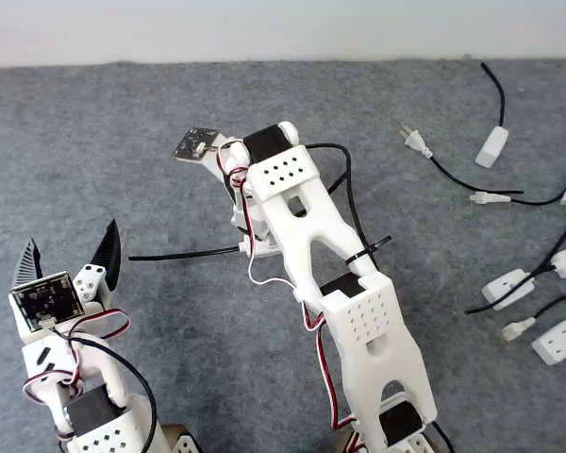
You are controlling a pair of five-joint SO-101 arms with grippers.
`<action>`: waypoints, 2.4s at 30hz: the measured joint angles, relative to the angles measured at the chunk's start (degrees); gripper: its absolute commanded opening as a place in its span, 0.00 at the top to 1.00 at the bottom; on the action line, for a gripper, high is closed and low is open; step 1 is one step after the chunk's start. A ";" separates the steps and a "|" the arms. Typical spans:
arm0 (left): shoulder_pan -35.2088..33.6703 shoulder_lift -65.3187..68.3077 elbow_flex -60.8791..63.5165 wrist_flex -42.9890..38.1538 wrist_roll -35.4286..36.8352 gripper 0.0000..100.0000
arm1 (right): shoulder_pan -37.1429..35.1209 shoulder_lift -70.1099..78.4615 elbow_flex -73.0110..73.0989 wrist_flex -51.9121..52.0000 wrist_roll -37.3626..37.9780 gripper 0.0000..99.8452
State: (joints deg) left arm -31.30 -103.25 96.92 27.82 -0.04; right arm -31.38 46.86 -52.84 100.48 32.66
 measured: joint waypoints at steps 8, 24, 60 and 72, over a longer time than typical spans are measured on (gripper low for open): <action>0.00 0.00 0.00 0.00 0.00 0.60 | 1.93 3.16 -2.46 -1.05 -6.15 0.91; 0.00 0.00 0.00 0.00 0.00 0.60 | 2.46 3.60 -7.65 -1.05 -7.47 0.91; 0.00 0.00 0.00 0.00 0.00 0.60 | 2.55 3.60 -7.65 0.00 -15.65 0.91; 0.00 0.00 0.00 0.00 0.00 0.60 | 6.68 3.60 -7.65 0.09 -15.65 0.91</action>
State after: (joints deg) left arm -31.30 -103.25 96.92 27.82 -0.04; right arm -24.70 50.46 -60.48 100.57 17.01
